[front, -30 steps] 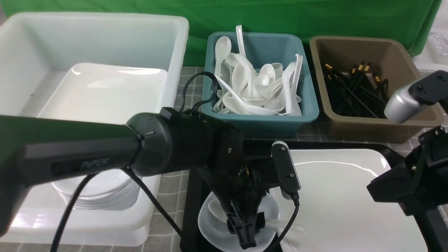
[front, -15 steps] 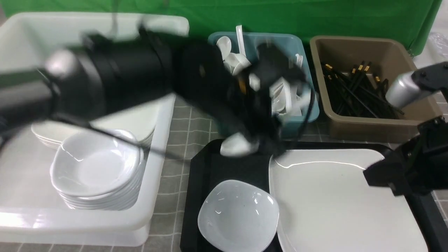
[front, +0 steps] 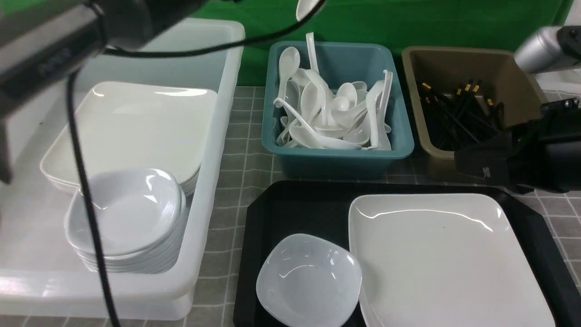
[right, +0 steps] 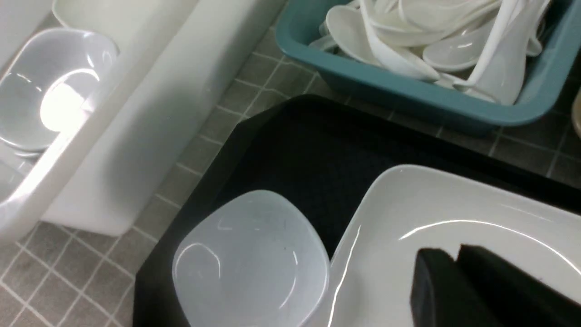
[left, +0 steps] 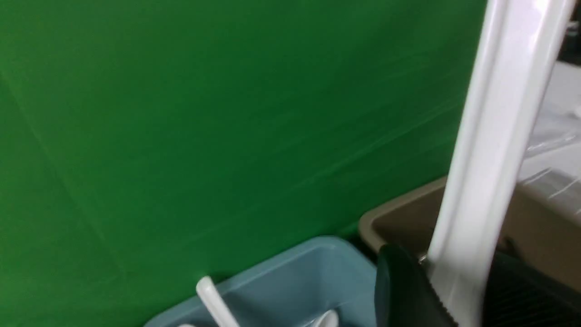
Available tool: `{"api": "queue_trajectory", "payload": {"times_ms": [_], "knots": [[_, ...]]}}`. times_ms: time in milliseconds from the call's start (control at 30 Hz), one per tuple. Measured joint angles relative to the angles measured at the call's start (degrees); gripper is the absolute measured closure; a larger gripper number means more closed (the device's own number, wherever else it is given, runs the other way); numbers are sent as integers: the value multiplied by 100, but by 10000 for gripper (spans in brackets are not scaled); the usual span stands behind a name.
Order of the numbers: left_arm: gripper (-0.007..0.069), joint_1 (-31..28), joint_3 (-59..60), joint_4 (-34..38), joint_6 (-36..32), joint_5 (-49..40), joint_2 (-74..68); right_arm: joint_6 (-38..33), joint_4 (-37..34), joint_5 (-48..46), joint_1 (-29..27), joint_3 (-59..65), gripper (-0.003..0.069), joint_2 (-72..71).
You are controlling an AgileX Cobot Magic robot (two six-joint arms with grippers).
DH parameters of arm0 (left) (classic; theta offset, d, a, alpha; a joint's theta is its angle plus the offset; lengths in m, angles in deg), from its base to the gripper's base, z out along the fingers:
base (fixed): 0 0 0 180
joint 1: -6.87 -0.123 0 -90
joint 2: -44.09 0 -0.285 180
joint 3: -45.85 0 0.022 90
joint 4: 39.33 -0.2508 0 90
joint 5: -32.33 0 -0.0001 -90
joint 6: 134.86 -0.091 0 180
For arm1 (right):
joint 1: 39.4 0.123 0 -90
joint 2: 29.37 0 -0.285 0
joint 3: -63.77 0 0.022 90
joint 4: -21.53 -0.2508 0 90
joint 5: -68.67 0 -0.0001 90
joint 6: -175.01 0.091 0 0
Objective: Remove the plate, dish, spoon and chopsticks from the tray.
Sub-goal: Use the left arm to put the soup spoon into the small storage box in the middle, then use the left arm to grab a small plate from the dinner plate
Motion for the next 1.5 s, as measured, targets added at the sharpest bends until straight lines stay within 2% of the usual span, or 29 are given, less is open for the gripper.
{"api": "queue_trajectory", "payload": {"times_ms": [300, 400, 533, 700, 733, 767, 800, 833, 867, 967, 1033, 1167, 1300, 1367, 1500], "knots": [[430, -18, 0, -128, 68, -20, -830, 0, -7, 731, 0, 0, 568, 0], [390, -18, 0, -148, 123, -61, -841, 0, -7, 897, 0, 0, 568, 0], [244, -18, -12, -172, 130, -389, -736, 6, -13, 953, 0, 0, 568, 0], [176, -18, -12, -204, 152, -882, -454, 6, -13, 945, 0, 0, 568, 0], [176, -18, -12, -216, 208, -1342, -255, 6, -13, 915, 0, 0, 568, 0], [187, -18, -12, -216, 246, -1650, -140, 6, -13, 883, 0, 0, 568, 0], [231, -18, -26, -216, 301, -2381, 59, 6, -13, 838, 0, 0, 568, 0], [272, -18, -33, -209, 314, -2669, 170, 6, -13, 820, 0, 0, 568, 0], [322, -18, -38, -175, 314, -3052, 248, 6, -13, 794, 0, 0, 568, 0], [536, 64, -45, -84, 128, -4532, 493, -32, -13, 674, 0, 0, 568, 0], [594, 199, 30, -79, -45, -5189, 498, -84, -6, 580, 0, 0, 568, 0], [619, 513, 540, -87, -152, -5467, 498, -131, -3, 331, 0, 0, 568, 0], [609, 718, 1229, -349, -167, -5327, 457, -140, 3, 83, 0, 3, 568, 0], [582, 732, 1453, -591, -55, -5077, 412, -172, 3, -60, 0, 3, 568, 0], [476, 725, 1708, -825, 298, -4436, 311, -376, 3, -412, 0, 3, 568, 0]]}}
